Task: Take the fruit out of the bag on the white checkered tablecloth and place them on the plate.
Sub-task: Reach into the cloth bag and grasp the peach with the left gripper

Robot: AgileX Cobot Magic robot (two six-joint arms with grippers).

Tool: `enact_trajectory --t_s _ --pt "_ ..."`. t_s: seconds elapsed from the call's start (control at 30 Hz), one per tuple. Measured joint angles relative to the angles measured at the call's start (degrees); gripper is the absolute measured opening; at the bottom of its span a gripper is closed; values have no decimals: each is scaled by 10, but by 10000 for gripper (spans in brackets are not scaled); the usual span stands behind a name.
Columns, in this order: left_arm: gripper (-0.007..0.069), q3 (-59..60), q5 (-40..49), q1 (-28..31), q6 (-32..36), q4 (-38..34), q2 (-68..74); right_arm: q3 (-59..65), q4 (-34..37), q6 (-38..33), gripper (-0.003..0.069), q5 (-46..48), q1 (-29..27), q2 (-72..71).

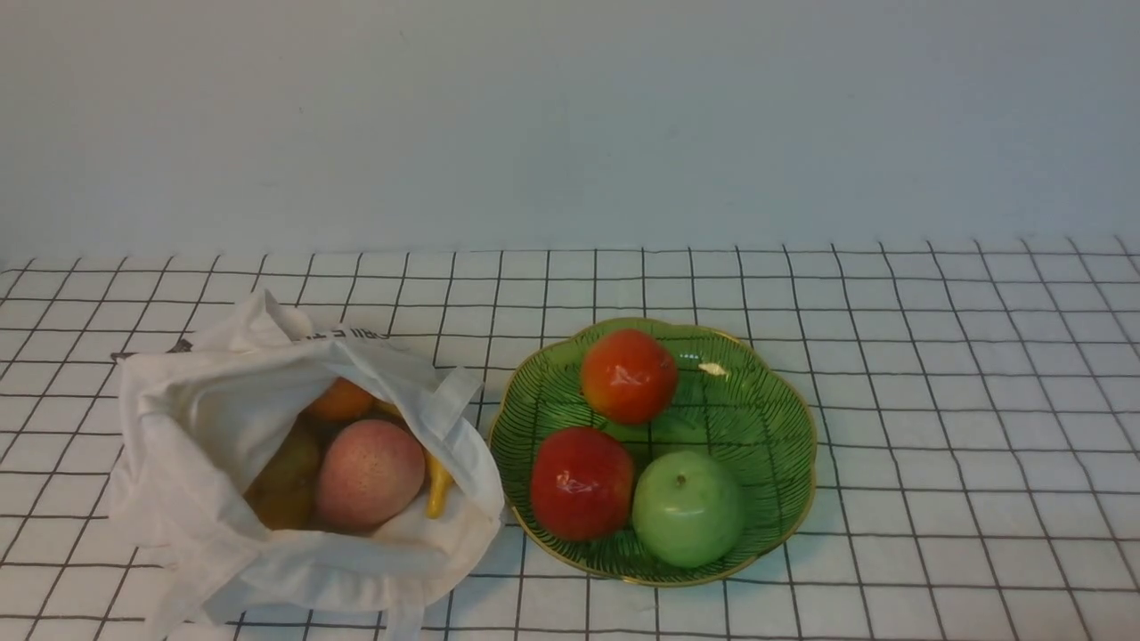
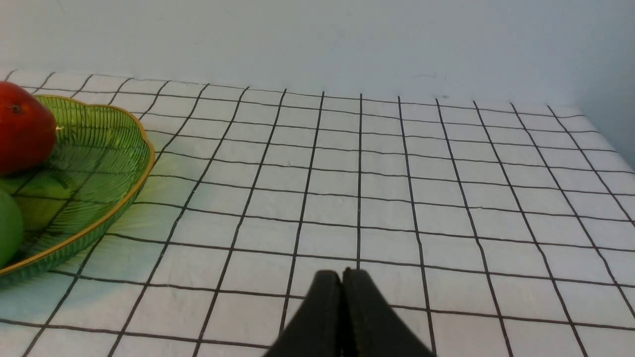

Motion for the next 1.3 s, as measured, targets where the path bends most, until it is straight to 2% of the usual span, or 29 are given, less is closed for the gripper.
enact_trajectory --t_s 0.07,0.2,0.23,0.3,0.37,0.47,0.57,0.6,0.7,0.87,1.03,1.1,1.2,1.3 --pt "-8 -48 43 0 0 34 17 0 0 0 -14 0 0 0" --pt "-8 -171 223 -2 1 106 130 0 0 0 -14 0 0 0" --pt "-8 -183 233 -2 1 109 146 0 0 0 -14 0 0 0" --pt "-8 -259 369 -2 15 136 260 0 0 0 -14 0 0 0" --pt "-8 -298 450 -2 52 143 332 0 0 0 -14 0 0 0" --pt "-8 -364 543 -3 152 142 471 0 0 0 -14 0 0 0" --pt "-8 -396 567 -9 203 127 541 0 0 0 -14 0 0 0" --pt "-8 -417 570 -24 233 115 587 0 0 0 -14 0 0 0" --pt "-8 -447 561 -74 252 110 649 0 0 0 -14 0 0 0" --pt "-8 -480 527 -169 221 160 729 0 0 0 -14 0 0 0" --pt "6 -502 491 -186 190 238 813 0 0 0 -14 0 0 0" --pt "36 -505 476 -186 186 262 837 0 0 0 -14 0 0 0" --pt "130 -508 440 -187 182 292 874 0 0 0 -14 0 0 0" --pt "265 -509 408 -187 181 304 900 0 0 0 -14 0 0 0"
